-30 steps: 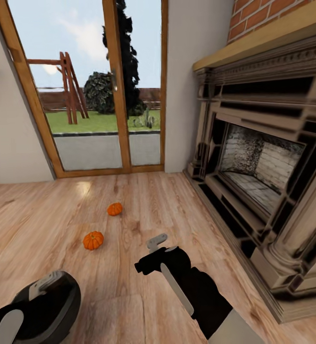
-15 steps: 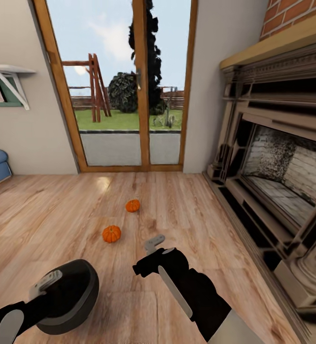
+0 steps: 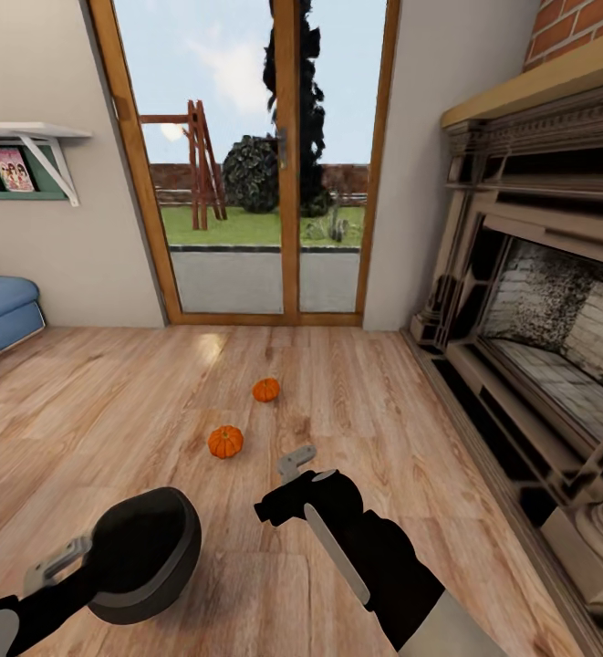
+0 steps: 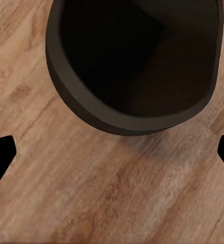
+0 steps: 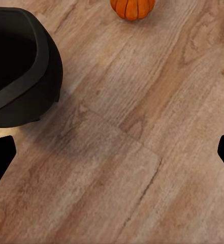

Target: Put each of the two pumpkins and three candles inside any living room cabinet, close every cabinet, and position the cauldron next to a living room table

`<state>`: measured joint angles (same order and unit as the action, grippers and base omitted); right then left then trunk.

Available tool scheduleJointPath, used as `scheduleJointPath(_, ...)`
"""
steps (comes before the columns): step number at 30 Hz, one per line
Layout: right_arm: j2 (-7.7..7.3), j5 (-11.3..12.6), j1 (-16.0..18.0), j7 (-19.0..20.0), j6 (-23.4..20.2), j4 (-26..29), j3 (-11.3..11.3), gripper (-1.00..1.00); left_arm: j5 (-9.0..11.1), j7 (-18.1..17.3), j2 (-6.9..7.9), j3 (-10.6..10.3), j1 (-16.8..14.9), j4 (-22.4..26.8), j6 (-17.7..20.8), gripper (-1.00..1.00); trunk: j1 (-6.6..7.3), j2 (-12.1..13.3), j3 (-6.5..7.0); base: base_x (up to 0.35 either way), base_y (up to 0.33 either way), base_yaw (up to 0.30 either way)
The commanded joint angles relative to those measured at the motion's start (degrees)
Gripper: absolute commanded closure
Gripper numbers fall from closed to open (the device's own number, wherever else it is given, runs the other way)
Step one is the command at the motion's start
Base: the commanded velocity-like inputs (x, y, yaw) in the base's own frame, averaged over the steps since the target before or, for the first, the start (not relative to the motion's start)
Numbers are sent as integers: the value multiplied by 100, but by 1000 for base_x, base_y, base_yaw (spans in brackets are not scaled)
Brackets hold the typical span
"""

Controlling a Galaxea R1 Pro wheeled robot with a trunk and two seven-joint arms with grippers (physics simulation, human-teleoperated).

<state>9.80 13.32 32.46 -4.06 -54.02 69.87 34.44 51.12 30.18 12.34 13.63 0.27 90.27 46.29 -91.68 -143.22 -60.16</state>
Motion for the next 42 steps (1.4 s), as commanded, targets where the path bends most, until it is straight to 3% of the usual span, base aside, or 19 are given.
scheduleJointPath(1, 0, 47, 5, -43, -19, 3, 7, -100, 65, 85, 25, 2, 29, 9, 7, -100, 1, -2, -4, 0, 0, 0)
scheduleJointPath(16, -2, 31, -7, -37, -34, 36, 11, -100, 75, 130, 39, 33, 63, 43, 22, -100, 1, -2, -4, 0, 0, 1)
scheduleJointPath(21, 17, -8, 23, -132, -30, -80, -151, -100, 113, -32, 183, 42, 10, 141, 73, -100, 1, -2, -4, 0, 0, 142)
scheduleJointPath(27, 20, -37, 31, -161, -30, -127, -344, -100, 133, -148, 200, 2, -32, 163, 86, -100, 1, -2, -4, 0, 0, 260)
scheduleJointPath(28, 20, -40, 31, -163, -28, -130, -601, -100, 135, -151, 198, -2, -38, 164, 85, -100, 1, -2, -4, 0, 0, 285)
scheduleJointPath(32, 20, -45, 30, -202, -24, -175, -605, -100, 140, -162, 189, -17, -56, 165, 83, -100, 1, -2, -4, 0, 0, 289)
scheduleJointPath(35, 20, -44, 31, -374, 1, -244, -607, -100, 142, -168, 184, -115, -80, 162, 83, -100, 1, -2, -4, 0, 0, 293)
scheduleJointPath(36, 20, -43, 32, -505, 25, -298, -608, -100, 140, -170, 182, -313, -146, 156, 76, -100, 1, -2, -4, 0, 0, 295)
scheduleJointPath(42, 20, -48, 32, -548, 40, -371, -613, -100, 148, -175, 177, -414, -214, 150, 53, -100, 1, -2, -4, 0, 0, 296)
